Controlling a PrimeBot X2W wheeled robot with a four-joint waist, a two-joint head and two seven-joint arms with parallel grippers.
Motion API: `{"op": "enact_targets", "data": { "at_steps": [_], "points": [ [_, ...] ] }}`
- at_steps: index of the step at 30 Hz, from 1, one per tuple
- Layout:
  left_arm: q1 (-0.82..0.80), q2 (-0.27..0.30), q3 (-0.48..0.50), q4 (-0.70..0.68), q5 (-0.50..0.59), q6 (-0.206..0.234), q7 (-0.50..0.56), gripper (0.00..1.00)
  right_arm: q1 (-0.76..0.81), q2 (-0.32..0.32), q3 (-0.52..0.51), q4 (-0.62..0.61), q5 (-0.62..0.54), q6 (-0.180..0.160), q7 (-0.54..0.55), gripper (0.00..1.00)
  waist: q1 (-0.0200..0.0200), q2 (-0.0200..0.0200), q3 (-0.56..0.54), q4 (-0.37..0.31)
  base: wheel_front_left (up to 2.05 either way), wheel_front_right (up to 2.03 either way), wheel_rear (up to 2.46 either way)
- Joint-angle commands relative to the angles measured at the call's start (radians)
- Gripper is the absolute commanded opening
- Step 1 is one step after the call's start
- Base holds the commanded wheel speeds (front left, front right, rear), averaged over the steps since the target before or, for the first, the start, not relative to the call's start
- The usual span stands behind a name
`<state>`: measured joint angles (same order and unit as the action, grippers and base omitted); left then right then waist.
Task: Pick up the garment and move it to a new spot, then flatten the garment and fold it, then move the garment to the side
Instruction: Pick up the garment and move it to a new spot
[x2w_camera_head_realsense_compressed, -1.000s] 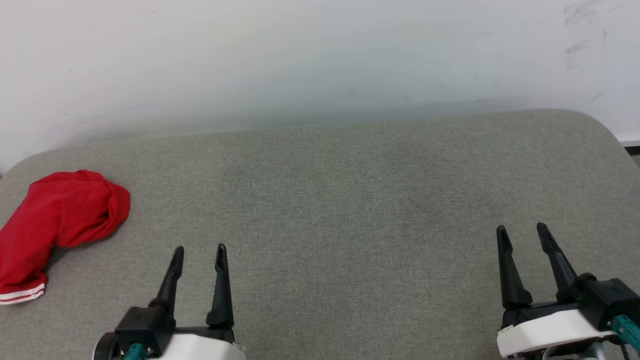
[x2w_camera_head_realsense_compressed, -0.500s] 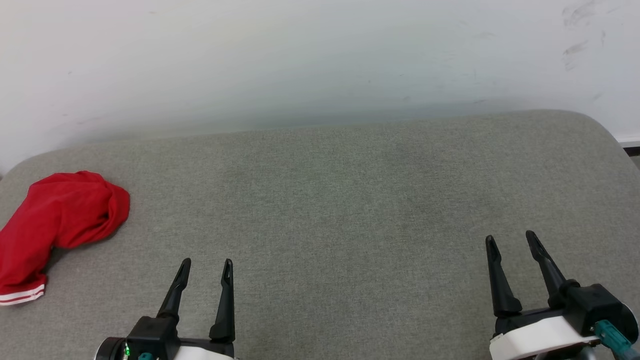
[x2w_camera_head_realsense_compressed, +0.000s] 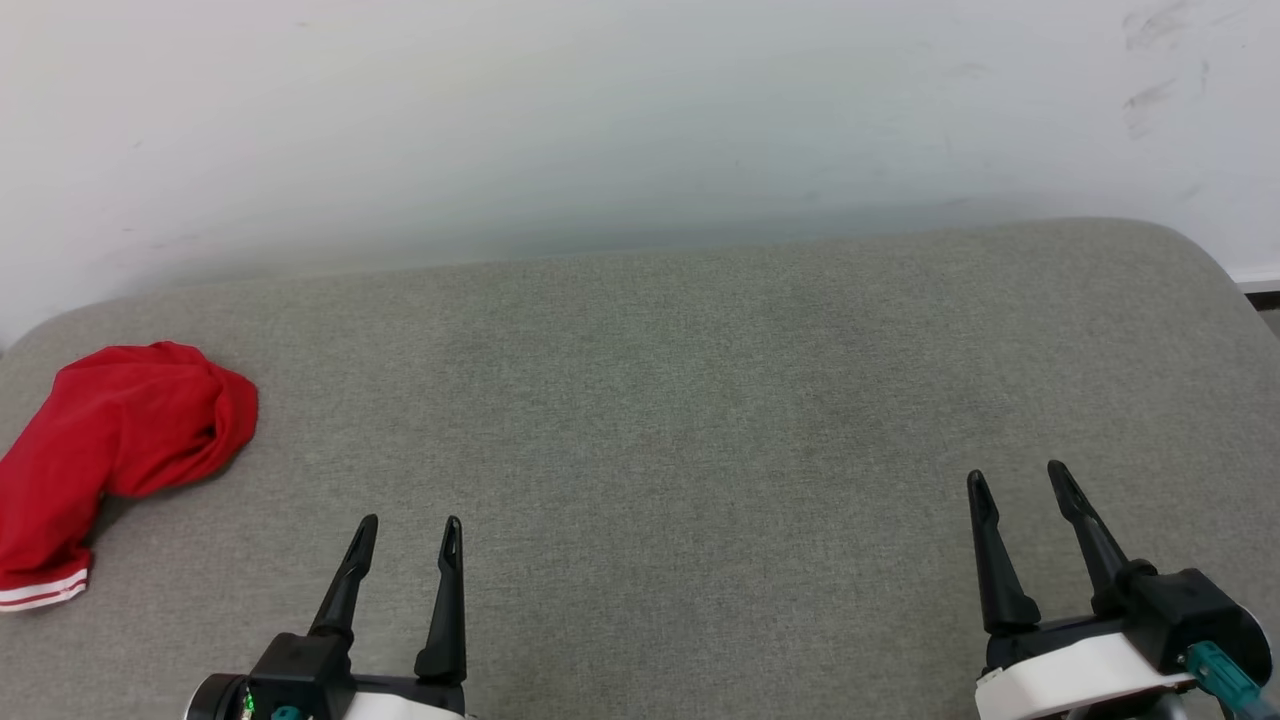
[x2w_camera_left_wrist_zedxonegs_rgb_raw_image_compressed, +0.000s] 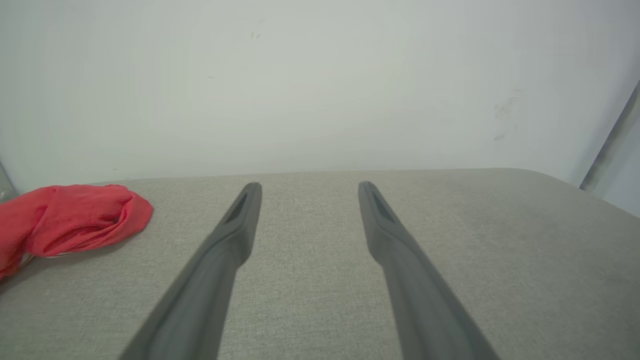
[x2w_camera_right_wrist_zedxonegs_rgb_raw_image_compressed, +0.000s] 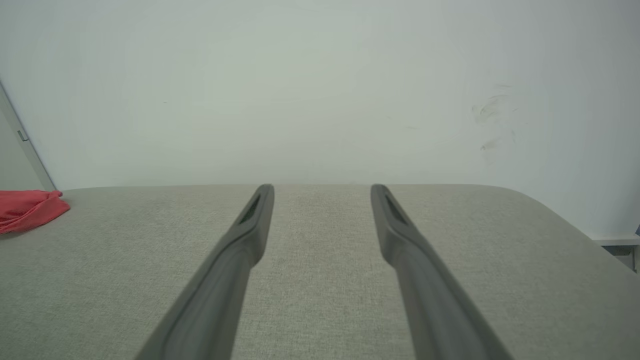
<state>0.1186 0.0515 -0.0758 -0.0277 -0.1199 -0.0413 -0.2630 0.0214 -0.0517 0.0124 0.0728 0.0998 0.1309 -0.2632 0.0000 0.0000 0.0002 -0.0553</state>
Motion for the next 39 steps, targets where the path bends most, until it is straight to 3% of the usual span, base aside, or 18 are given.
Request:
{"op": "enact_targets", "data": {
  "at_steps": [1, 10, 30, 39],
  "points": [
    [-0.002, -0.001, 0.005, -0.003, -0.001, 0.001, -0.003, 1.00, 0.008, 0.003, 0.005, -0.002, 0.010, 0.000, -0.002, 1.00, 0.0000, 0.0000, 0.000, 0.002, 0.00, 0.00, 0.00],
    [0.006, -0.001, 0.018, -0.008, 0.010, -0.005, -0.003, 1.00, 0.022, 0.002, 0.027, -0.013, 0.015, 0.000, -0.002, 1.00, 0.0000, 0.0000, -0.006, 0.061, 0.00, 0.00, 0.00],
    [0.047, -0.001, 0.073, -0.034, 0.029, -0.015, -0.003, 1.00, 0.050, 0.002, 0.150, -0.025, 0.065, 0.000, -0.002, 1.00, 0.0000, 0.0000, -0.034, 0.316, 0.00, 0.00, 0.00],
    [0.068, -0.001, 0.084, -0.044, 0.041, -0.028, -0.003, 1.00, 0.052, 0.002, 0.174, -0.022, 0.072, 0.000, -0.002, 1.00, 0.0000, 0.0000, -0.046, 0.390, 0.00, 0.00, 0.00]
  ]
}}
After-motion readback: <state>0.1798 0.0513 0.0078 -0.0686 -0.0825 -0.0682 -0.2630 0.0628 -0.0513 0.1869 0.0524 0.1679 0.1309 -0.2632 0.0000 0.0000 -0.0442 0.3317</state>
